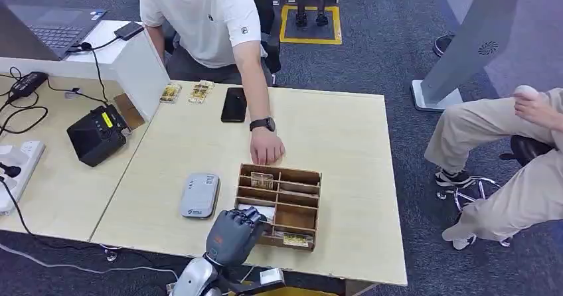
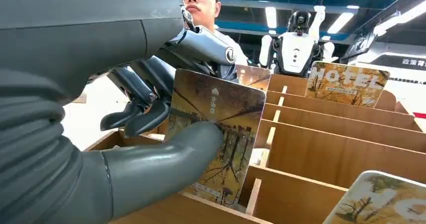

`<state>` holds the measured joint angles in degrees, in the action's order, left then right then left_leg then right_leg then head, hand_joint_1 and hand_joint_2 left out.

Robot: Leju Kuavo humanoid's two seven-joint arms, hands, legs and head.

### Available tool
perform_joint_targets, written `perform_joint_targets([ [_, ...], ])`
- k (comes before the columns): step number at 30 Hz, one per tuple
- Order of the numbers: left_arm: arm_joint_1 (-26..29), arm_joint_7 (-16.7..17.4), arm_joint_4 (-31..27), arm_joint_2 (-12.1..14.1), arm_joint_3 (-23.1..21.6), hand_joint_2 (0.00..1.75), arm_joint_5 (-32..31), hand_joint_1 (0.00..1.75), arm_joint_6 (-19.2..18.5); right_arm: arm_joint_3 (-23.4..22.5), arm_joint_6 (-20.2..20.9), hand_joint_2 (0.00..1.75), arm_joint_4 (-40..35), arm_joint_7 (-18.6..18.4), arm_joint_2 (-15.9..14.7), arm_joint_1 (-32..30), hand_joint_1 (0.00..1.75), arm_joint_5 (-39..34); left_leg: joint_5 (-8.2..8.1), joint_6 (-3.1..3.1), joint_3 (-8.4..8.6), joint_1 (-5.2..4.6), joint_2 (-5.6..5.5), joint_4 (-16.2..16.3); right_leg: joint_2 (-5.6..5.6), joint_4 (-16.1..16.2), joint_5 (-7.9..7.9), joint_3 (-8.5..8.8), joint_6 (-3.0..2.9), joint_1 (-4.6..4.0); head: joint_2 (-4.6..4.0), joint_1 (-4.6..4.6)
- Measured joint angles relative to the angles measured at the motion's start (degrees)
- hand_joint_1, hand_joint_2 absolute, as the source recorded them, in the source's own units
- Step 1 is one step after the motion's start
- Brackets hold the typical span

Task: Pass the card to the sensor for recognition and then transmit it.

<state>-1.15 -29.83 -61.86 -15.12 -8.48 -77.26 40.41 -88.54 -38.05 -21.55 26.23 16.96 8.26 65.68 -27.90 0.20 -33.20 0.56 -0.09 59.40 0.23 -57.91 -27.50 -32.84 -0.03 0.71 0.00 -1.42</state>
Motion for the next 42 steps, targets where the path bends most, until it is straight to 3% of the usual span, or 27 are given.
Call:
perform_joint_targets([
  [33,0.9,-2.6,-8.0,-0.2,0.4,1.75,6.6,1.75,0.0,0.0,0.0,1.75,0.1,-0.1,0.0,0.0,0.00,0.6,0.01,0.00,0.00,0.00,0.00,0.0,0.00,0.0,0.00,-0.02,0.00,0.00,0.00,0.02],
  [42,1.2,-2.5,-11.7,-0.2,0.4,1.75,12.0,1.75,0.0,0.0,0.0,1.75,0.1,-0.2,0.0,0.0,0.00,0.7,0.01,-0.01,0.00,0.00,0.01,0.0,0.01,0.0,0.00,-0.04,0.00,0.00,0.00,0.00],
])
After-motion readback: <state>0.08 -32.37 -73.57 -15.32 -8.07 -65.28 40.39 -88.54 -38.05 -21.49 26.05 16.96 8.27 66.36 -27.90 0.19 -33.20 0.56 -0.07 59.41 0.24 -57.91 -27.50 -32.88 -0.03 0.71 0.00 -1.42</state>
